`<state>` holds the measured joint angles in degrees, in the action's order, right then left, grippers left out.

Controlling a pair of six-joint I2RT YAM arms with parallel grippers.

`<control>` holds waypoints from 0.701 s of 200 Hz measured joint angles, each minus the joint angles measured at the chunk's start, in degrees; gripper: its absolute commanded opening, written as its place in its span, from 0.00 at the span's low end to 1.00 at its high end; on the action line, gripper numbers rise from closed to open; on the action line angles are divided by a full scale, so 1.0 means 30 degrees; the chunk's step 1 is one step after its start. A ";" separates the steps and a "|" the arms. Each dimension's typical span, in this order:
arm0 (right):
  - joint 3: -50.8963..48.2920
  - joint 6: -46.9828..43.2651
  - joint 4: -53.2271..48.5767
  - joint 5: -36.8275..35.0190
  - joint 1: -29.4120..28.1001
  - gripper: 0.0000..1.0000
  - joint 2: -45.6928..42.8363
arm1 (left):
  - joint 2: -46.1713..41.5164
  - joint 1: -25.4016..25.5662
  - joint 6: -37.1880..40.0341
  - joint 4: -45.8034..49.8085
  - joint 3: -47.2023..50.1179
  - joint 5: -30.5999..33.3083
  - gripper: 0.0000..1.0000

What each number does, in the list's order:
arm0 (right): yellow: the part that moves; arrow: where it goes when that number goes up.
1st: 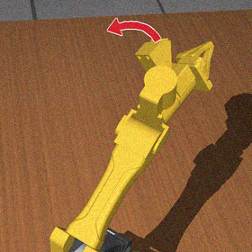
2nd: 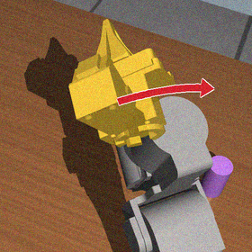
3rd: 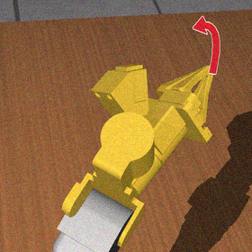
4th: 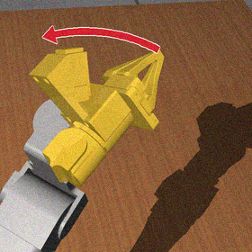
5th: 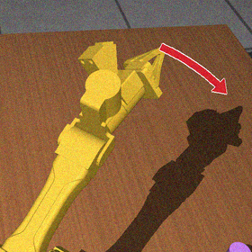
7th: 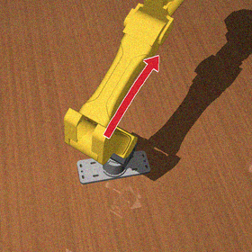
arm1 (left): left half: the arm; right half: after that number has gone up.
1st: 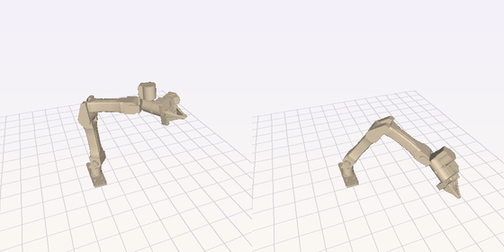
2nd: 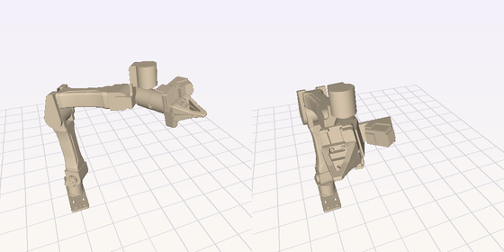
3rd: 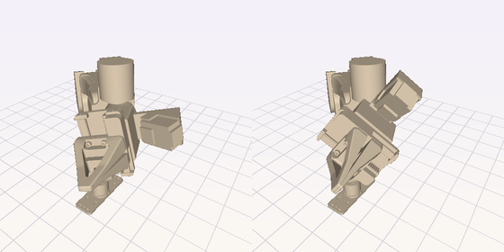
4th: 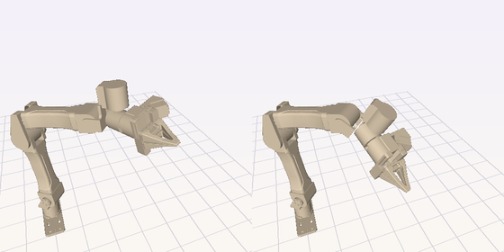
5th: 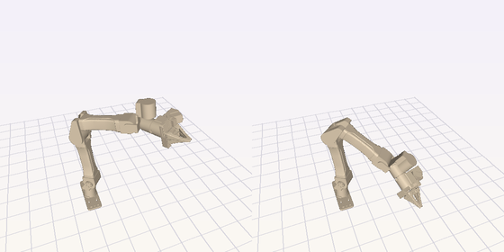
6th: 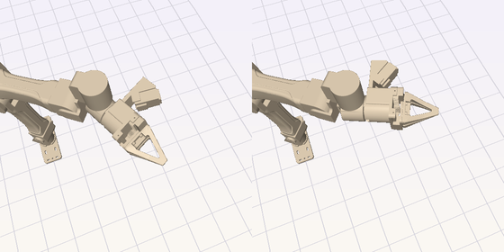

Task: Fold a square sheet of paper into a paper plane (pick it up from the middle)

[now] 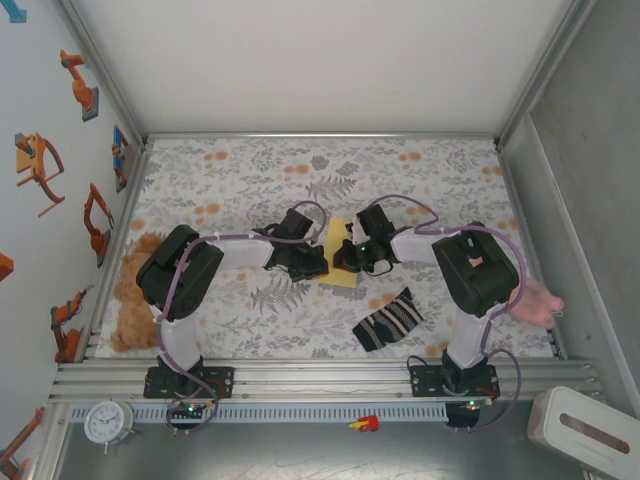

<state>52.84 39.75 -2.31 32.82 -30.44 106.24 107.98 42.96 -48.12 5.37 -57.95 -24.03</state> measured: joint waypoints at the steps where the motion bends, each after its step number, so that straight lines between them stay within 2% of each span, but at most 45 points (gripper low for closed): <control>1: 0.0000 0.0000 0.0007 0.0022 0.0015 0.00 0.0007 | 0.0000 0.0000 0.0000 0.0000 0.0000 0.0007 0.03; 39: 0.0029 -0.0146 0.0044 0.0357 0.0124 0.00 0.0160 | -0.0495 0.0015 0.0568 0.0233 0.0510 0.0168 0.04; 110: 0.0080 -0.0146 0.0226 0.0780 0.0138 0.00 0.0357 | -0.1734 0.0211 0.2229 0.3475 0.0627 0.1042 0.04; 140: 0.0095 -0.0138 0.0219 0.0787 0.0146 0.00 0.0364 | -0.2193 0.0204 0.1967 0.2761 0.0561 0.1086 0.04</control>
<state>53.12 39.33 -1.65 35.18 -30.00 107.33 101.41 43.57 -42.22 13.65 -56.27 -20.78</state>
